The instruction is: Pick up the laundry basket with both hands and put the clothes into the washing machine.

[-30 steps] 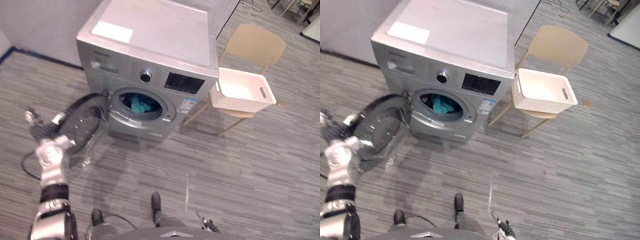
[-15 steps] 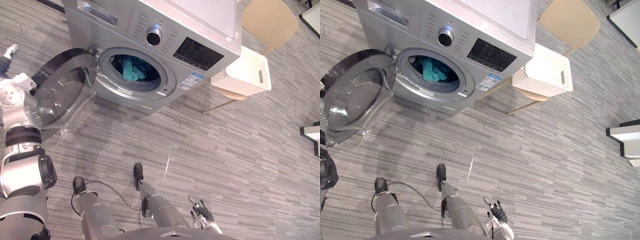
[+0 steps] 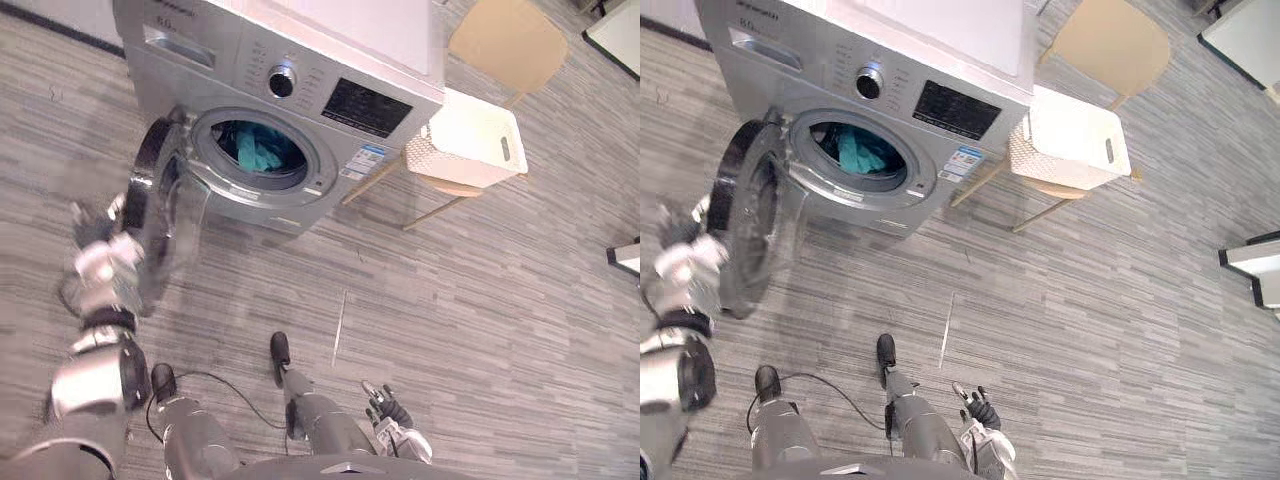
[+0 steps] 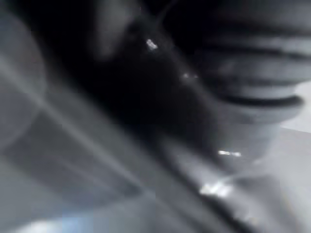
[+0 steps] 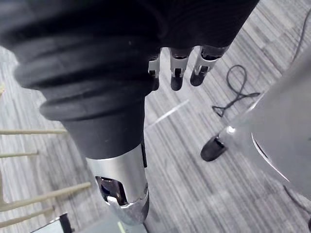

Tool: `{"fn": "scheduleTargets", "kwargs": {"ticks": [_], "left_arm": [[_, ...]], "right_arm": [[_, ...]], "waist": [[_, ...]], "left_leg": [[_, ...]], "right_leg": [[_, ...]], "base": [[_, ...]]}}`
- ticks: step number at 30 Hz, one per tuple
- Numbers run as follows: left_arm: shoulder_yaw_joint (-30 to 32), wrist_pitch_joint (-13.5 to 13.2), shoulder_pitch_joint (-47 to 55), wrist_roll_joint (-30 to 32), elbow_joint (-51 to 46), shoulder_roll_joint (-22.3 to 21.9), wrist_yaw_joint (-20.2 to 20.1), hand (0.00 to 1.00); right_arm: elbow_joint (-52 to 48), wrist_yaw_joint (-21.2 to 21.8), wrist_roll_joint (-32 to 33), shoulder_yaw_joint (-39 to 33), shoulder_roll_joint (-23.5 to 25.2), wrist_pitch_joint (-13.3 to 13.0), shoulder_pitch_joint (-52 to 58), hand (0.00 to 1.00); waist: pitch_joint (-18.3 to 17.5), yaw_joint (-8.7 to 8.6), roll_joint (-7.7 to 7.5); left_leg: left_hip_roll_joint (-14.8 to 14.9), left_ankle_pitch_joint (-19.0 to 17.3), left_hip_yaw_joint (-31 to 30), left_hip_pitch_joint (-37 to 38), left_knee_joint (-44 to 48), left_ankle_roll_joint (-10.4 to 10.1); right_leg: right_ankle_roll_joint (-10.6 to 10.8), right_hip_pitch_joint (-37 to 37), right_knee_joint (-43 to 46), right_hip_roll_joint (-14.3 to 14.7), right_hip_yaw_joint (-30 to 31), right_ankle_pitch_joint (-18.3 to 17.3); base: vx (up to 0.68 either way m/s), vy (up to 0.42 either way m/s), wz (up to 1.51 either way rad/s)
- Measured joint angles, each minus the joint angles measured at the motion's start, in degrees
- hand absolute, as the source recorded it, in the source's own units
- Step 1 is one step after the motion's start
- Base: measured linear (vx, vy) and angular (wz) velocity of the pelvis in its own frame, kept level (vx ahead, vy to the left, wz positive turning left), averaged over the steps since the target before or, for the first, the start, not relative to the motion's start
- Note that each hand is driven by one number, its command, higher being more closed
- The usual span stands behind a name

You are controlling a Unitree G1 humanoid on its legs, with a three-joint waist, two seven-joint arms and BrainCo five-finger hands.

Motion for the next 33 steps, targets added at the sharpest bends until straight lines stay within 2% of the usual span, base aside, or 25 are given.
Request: {"fn": "scheduleTargets", "kwargs": {"ticks": [1, 2, 3, 4, 5, 6, 7, 9, 12, 14, 16, 17, 18, 20, 22, 24, 27, 30, 33], "left_arm": [[-1.64, 0.62, 2.43, 0.03, 0.78, -1.83, -0.30, 0.00], [-6.02, 2.12, 6.83, 0.30, 2.46, -5.55, -0.77, 0.00], [-11.61, 3.21, 10.63, 0.53, 3.63, -10.06, -1.60, 0.00], [-14.59, 3.53, 12.24, 1.42, 4.07, -11.93, -2.06, 0.00], [-22.62, 3.95, 14.40, 2.80, 4.59, -14.90, -3.17, 0.00], [-31.03, 4.03, 14.93, 3.94, 4.40, -17.17, -4.51, 0.00], [-34.83, 4.02, 14.95, 4.46, 3.53, -17.92, -5.17, 0.00], [-46.78, 2.78, 15.25, 4.36, -3.59, -18.67, -7.06, 0.00], [-50.99, 0.53, 14.99, 2.50, -6.81, -18.35, -9.22, 0.00], [-50.75, 0.55, 15.74, 3.60, -5.47, -17.50, -9.58, 0.00], [-48.02, 0.66, 17.47, 9.63, -0.75, -15.92, -10.09, 0.00], [-43.66, 0.94, 18.77, 13.95, 3.07, -14.91, -10.02, 0.00], [-42.53, 1.07, 19.03, 14.61, 3.80, -14.74, -9.91, 0.00], [-33.01, 1.68, 21.26, 19.57, 7.43, -13.61, -9.04, 0.00], [-27.29, 2.09, 23.36, 23.34, 8.16, -12.24, -8.78, 0.00], [-21.20, 2.41, 25.47, 25.81, 8.99, -11.57, -8.70, 0.00], [-15.62, 3.16, 28.10, 26.29, 9.09, -10.95, -8.71, 0.00], [-12.79, 3.60, 30.50, 26.36, 9.12, -10.75, -8.70, 0.00], [-12.44, 3.89, 32.16, 26.93, 9.15, -11.01, -8.78, 0.00]], "right_arm": [[0.74, -0.01, -0.01, -0.11, 0.02, 0.04, -0.26, 0.00], [1.51, -0.16, -0.02, -0.33, 0.02, 0.31, -0.18, 0.00], [3.05, -0.56, -0.05, -1.40, -0.11, 0.65, -1.10, 0.00], [3.26, -0.63, -0.05, -1.86, -0.10, 0.79, -1.45, 0.00], [3.32, -0.69, -0.04, -2.73, -0.29, 0.87, -1.50, 0.00], [3.75, -0.75, -0.04, -4.16, -0.14, 0.99, -1.23, 0.00], [4.22, -0.80, -0.04, -4.28, -0.01, 0.97, -1.10, 0.00], [4.03, -1.11, 0.01, -4.68, -0.42, 0.79, 0.36, 0.00], [4.56, -1.75, 0.04, -4.93, -1.63, 0.67, 2.31, 0.00], [5.44, -2.26, 0.03, -5.74, -2.09, 0.70, 2.69, 0.00], [5.91, -2.26, 0.01, -6.89, -2.29, 0.77, 3.78, 0.00], [7.56, -2.25, 0.00, -7.73, -2.54, 0.93, 3.83, 0.00], [7.74, -2.25, -0.01, -8.10, -2.58, 1.00, 3.83, 0.00], [9.26, -2.19, -0.08, -10.40, -3.17, 1.37, 3.58, 0.00], [10.55, -2.17, -1.01, -12.44, -3.41, 1.60, 3.56, 0.00], [12.27, -2.13, -2.38, -15.45, -3.46, 2.17, 3.69, 0.00], [13.80, -2.00, -4.37, -18.08, -3.34, 2.60, 3.94, 0.00], [14.36, -1.75, -4.62, -19.68, -3.01, 2.77, 4.01, 0.00], [14.49, -1.66, -6.79, -20.39, -3.01, 2.77, 4.01, 0.00]], "waist": [[-0.25, -0.47, -0.34], [-0.86, -1.57, -1.20], [-0.81, -1.60, 0.19], [-0.78, -1.68, 0.95], [-0.82, -2.26, 2.09], [-0.95, -3.29, 2.23], [-1.05, -3.49, 2.42], [-2.15, -4.00, 4.29], [-3.65, -3.77, 6.44], [-4.34, -3.96, 7.46], [-5.75, -3.85, 8.39], [-6.75, -3.91, 8.85], [-6.84, -3.89, 8.99], [-7.71, -3.51, 10.41], [-7.77, -3.56, 11.27], [-7.95, -3.47, 11.63], [-8.38, -3.61, 11.57], [-9.74, -3.48, 11.39], [-10.11, -3.46, 11.58]], "left_leg": [[-0.80, 0.19, 0.07, 0.23, -0.40, -0.01], [-3.06, 0.40, 0.37, 0.46, -0.42, -0.07], [-3.16, 0.53, 0.22, 1.50, -1.94, 0.23], [-3.11, 0.70, 0.01, 2.30, -3.07, 0.35], [-3.10, 1.66, -0.01, 3.67, -5.31, -0.57], [-4.15, 2.51, -0.29, 5.51, -6.26, -0.68], [-4.50, 2.55, -0.28, 6.03, -6.16, -0.33], [-5.36, 2.50, -0.68, 7.09, -7.36, -0.17], [-7.69, 3.87, -0.86, 8.92, -10.34, 0.56], [-8.61, 3.75, -0.65, 11.19, -11.20, 0.73], [-9.49, 2.76, -0.49, 13.20, -11.26, 0.84], [-9.87, 2.07, -0.48, 14.10, -11.28, 0.73], [-9.88, 1.92, -0.46, 14.25, -11.24, 0.75], [-9.77, 1.42, -0.11, 15.01, -11.25, 0.90], [-9.75, 1.03, -0.08, 15.85, -11.25, 1.07], [-9.67, 0.21, -0.04, 17.06, -11.25, 1.02], [-10.06, -0.65, -0.29, 18.28, -11.10, 1.53], [-10.72, -0.97, -0.71, 18.32, -11.13, 1.80], [-10.82, -1.10, -1.53, 19.03, -11.16, 1.89]], "right_leg": [[3.05, 0.10, 0.00, -1.02, 0.08, -2.72], [4.93, 0.73, -0.03, -3.35, -0.28, -11.84], [5.28, 0.55, 0.00, -2.89, -1.05, -14.70], [6.59, 0.65, 0.03, -2.75, -1.55, -16.42], [3.34, 1.50, 0.09, -2.29, -1.73, -16.83], [2.41, 2.60, 0.09, -2.81, -1.84, -16.05], [2.42, 3.02, 0.10, -3.01, -1.70, -16.15], [2.75, 4.07, 0.08, -3.38, -1.29, -16.65], [2.33, 5.11, 0.10, -4.84, -1.38, -17.01], [1.79, 7.00, 0.10, -5.57, -1.28, -16.60], [-0.36, 8.98, 0.09, -6.36, -1.13, -14.96], [-1.12, 9.73, 0.09, -6.71, -1.17, -13.41], [-1.40, 9.85, 0.09, -6.72, -1.19, -13.16], [-1.89, 10.16, 0.10, -6.62, -1.34, -12.84], [-2.08, 10.81, 0.10, -6.55, -1.42, -12.90], [-2.50, 12.17, 0.10, -6.44, -1.67, -13.21], [-2.96, 13.78, 0.09, -7.00, -3.24, -13.96], [-2.82, 13.81, 0.09, -7.71, -3.70, -14.58], [-3.21, 14.82, 0.10, -7.91, -4.71, -15.00]], "base": [[-0.08, -0.026, 0.22], [-0.10, -0.068, -0.06], [-0.10, -0.069, -0.21], [-0.11, -0.084, -0.48], [-0.05, -0.048, -0.14], [-0.02, -0.042, -0.02], [0.00, 0.000, 0.00], [0.00, 0.001, -0.04], [0.05, 0.035, 0.25], [0.10, 0.046, 0.10], [0.14, 0.041, 0.07], [0.14, 0.015, 0.04], [0.16, 0.002, 0.00], [0.14, -0.015, -0.07], [0.12, -0.013, -0.06], [0.13, -0.003, -0.04], [0.07, 0.009, 0.05], [0.04, 0.007, 0.07], [0.03, -0.014, 0.14]]}}
